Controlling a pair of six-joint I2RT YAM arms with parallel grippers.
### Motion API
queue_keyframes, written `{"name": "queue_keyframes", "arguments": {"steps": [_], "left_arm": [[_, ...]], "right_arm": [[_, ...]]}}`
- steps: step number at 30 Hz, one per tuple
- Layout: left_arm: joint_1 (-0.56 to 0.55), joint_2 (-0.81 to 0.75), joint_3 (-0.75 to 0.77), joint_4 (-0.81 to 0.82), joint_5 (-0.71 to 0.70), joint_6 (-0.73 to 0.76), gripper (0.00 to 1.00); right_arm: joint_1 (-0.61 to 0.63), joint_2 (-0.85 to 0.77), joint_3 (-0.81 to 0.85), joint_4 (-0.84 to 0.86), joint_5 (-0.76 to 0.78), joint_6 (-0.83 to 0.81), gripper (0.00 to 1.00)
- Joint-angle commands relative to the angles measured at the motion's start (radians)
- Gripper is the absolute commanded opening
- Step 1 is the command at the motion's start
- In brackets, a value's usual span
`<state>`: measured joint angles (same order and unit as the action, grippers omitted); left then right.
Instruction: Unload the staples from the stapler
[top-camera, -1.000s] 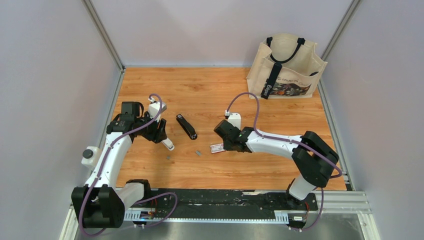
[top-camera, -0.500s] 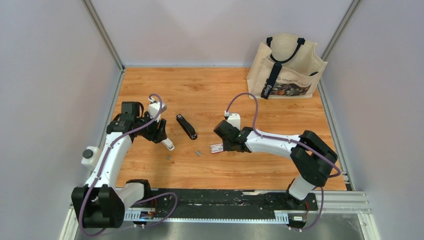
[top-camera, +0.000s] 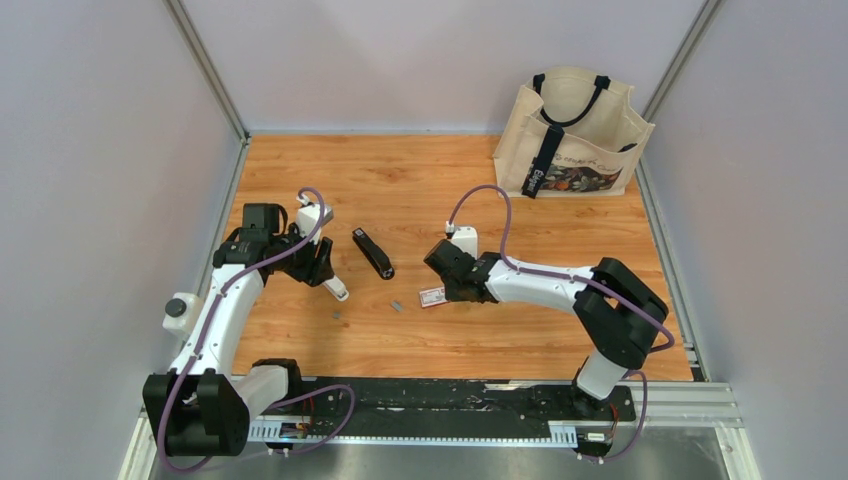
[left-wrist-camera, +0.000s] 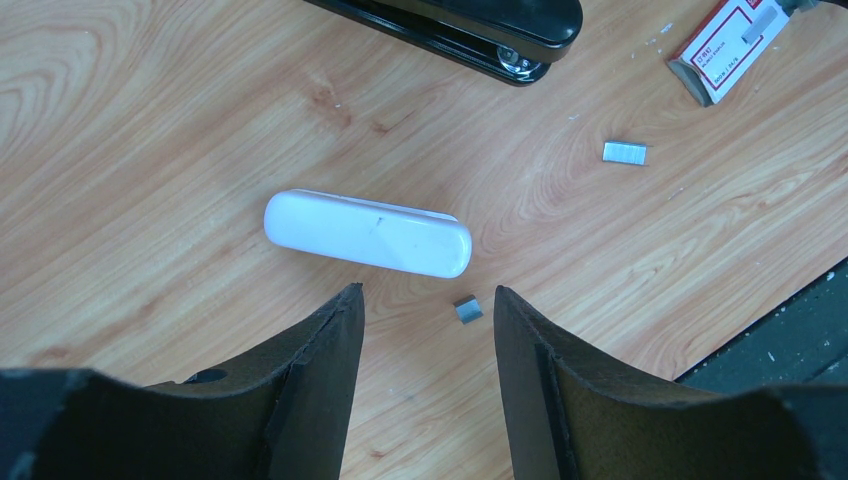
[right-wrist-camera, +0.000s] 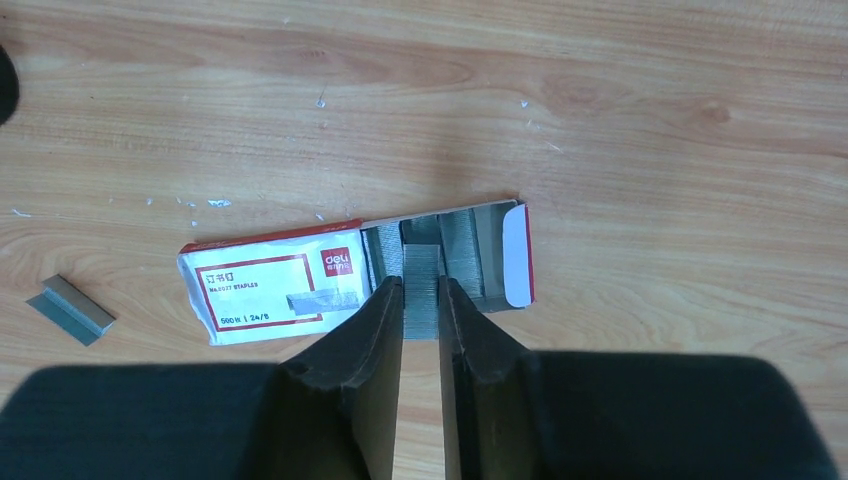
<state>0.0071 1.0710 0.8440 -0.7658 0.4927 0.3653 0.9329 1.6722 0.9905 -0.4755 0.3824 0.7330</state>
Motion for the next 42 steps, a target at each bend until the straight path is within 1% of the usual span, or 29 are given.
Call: {"name": "queue_keyframes", "arguments": {"steps": [1, 5, 11, 18, 31, 34, 36, 42], "left_arm": [[-0.002, -0.017, 0.006, 0.016, 0.012, 0.020, 0.59], [-0.004, -0.014, 0.009, 0.011, 0.012, 0.023, 0.59], [-0.004, -0.014, 0.013, 0.010, 0.012, 0.021, 0.59], [-0.004, -0.009, 0.015, 0.010, 0.015, 0.023, 0.59], [-0.004, 0.003, 0.010, 0.014, 0.015, 0.024, 0.59], [-0.004, 0.001, 0.009, 0.014, 0.017, 0.026, 0.59], [-0.004, 0.000, 0.006, 0.014, 0.018, 0.024, 0.59], [-0.006, -0.005, -0.008, 0.014, 0.014, 0.032, 0.59]], "right_arm": [[0.000, 0.009, 0.037, 0.000, 0.001, -0.012, 0.20], [0.001, 0.003, 0.034, 0.003, -0.003, -0.015, 0.15], [0.004, -0.015, 0.017, 0.029, -0.008, -0.023, 0.11], [0.023, -0.028, 0.010, 0.051, -0.010, -0.044, 0.10], [0.049, -0.043, 0.005, 0.064, 0.009, -0.064, 0.10], [0.049, -0.039, 0.011, 0.057, 0.012, -0.063, 0.15], [0.047, -0.045, 0.008, 0.055, 0.015, -0.058, 0.15], [0.049, -0.112, -0.032, 0.064, 0.029, -0.043, 0.16]]}}
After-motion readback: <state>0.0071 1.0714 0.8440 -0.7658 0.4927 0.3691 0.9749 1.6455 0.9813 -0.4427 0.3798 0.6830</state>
